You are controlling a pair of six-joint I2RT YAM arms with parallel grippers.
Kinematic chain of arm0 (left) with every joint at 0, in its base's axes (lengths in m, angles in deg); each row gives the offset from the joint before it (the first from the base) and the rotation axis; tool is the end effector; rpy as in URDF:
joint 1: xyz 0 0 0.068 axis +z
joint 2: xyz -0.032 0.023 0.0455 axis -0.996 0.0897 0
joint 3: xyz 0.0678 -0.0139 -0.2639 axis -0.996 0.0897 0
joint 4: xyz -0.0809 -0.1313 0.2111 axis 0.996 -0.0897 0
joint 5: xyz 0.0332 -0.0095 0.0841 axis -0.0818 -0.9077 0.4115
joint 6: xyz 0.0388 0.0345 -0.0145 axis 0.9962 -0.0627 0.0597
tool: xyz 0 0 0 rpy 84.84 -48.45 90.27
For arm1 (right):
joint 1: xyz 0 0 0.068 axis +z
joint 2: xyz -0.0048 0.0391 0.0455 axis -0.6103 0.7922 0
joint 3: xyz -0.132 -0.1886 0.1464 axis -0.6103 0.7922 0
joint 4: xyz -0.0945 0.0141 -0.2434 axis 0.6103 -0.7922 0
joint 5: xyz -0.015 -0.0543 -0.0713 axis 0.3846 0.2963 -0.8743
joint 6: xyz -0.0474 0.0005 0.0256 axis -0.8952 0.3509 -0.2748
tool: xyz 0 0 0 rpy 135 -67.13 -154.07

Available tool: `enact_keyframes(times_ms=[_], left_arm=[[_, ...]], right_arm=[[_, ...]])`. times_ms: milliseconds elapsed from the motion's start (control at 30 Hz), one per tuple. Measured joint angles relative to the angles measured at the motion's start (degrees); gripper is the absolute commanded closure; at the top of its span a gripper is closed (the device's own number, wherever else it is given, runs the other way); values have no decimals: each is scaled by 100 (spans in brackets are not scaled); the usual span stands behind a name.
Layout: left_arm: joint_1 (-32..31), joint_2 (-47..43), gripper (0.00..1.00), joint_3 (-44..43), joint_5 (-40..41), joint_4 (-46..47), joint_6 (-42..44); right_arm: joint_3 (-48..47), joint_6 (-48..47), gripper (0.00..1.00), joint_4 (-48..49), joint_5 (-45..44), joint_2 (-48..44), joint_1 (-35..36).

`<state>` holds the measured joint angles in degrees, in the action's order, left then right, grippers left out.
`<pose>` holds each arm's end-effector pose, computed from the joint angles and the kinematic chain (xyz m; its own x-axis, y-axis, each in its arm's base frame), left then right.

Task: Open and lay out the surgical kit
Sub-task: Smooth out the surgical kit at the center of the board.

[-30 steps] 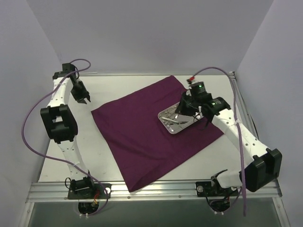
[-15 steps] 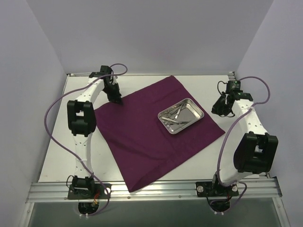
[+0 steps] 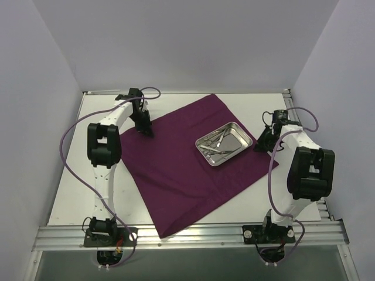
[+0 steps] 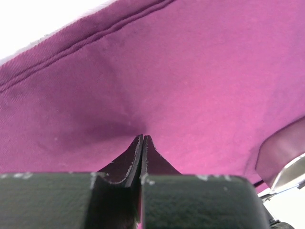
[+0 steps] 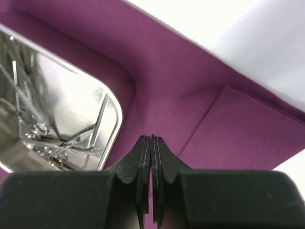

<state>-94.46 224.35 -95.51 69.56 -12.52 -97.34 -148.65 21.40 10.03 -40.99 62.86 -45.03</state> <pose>0.4794 -0.0914 0.1672 -0.9648 -0.2385 -0.1104 -0.1857 0.9159 -0.3558 0.3482 -0.0363 0.2029 -0.7174 0.5725 -0.3971 0.3843 0.8005 0.4599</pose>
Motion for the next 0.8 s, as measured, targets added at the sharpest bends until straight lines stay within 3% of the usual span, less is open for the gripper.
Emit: enact_keyframes(times_ms=[467, 800], left_arm=[[2, 640, 98, -833, -59, -463, -26], [109, 1139, 98, -1698, -275, -885, -48]], right_arm=[[-63, -175, 100, 365, -15, 881, -2], [-800, -225, 100, 273, 46, 1436, -15]])
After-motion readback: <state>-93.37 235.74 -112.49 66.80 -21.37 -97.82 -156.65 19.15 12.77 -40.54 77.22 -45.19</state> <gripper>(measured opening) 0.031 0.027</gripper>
